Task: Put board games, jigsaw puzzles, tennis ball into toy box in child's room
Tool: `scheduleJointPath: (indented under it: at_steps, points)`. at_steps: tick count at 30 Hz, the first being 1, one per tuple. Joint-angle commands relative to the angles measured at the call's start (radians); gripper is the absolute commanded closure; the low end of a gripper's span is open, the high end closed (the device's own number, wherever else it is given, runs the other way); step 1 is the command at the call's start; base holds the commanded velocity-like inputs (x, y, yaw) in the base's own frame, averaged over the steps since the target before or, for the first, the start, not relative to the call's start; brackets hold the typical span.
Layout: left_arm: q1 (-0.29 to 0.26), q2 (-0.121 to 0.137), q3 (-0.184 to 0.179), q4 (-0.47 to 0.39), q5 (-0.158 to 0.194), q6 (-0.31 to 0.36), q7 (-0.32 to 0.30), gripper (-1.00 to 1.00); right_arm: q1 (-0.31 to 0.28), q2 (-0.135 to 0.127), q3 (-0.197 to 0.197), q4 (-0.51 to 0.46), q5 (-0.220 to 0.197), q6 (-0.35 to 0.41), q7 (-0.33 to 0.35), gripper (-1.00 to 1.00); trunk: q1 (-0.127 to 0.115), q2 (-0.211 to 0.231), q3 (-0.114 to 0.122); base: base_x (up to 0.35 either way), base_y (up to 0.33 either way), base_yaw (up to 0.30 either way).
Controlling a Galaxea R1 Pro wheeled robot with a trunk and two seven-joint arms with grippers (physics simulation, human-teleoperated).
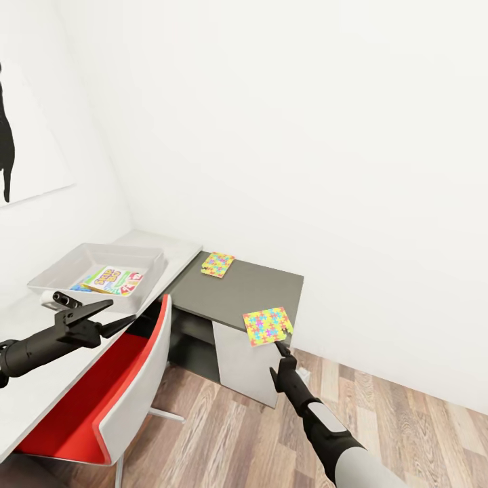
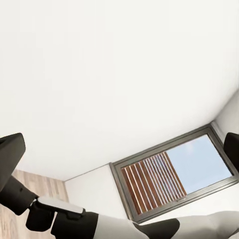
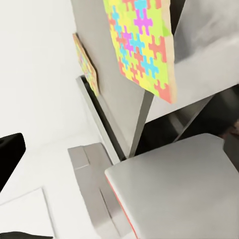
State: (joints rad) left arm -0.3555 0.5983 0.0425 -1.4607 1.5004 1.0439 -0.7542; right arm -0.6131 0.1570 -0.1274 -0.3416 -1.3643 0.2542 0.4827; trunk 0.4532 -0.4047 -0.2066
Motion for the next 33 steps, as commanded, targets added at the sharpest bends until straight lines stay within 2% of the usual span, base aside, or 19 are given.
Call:
scheduleJointPath:
  at_steps: [1,7,12,33]
  points:
    - [-0.001,0.001,0.001,0.0,-0.002,0.003,-0.004,-1.0,-0.001,0.001,-0.008,0.001,-0.006,0.01,0.007,-1.0,0.004,-0.009,-0.005,0.0,0.002,0.0]
    - [0.0,0.003,0.002,0.0,-0.002,0.003,-0.005,-1.0,-0.001,0.0,-0.008,0.002,0.0,0.002,0.118,-1.0,0.027,-0.051,-0.024,0.0,0.0,0.0]
    - [0.0,0.004,0.002,0.0,-0.002,0.003,-0.005,-1.0,-0.001,-0.001,-0.008,0.003,0.002,-0.005,0.16,-1.0,0.047,-0.086,-0.04,0.0,0.0,0.0]
    - [0.0,0.006,0.002,0.0,0.0,0.003,-0.005,-1.0,-0.001,0.001,-0.004,0.004,0.002,-0.006,0.174,-1.0,0.127,-0.233,-0.105,0.0,0.0,0.0]
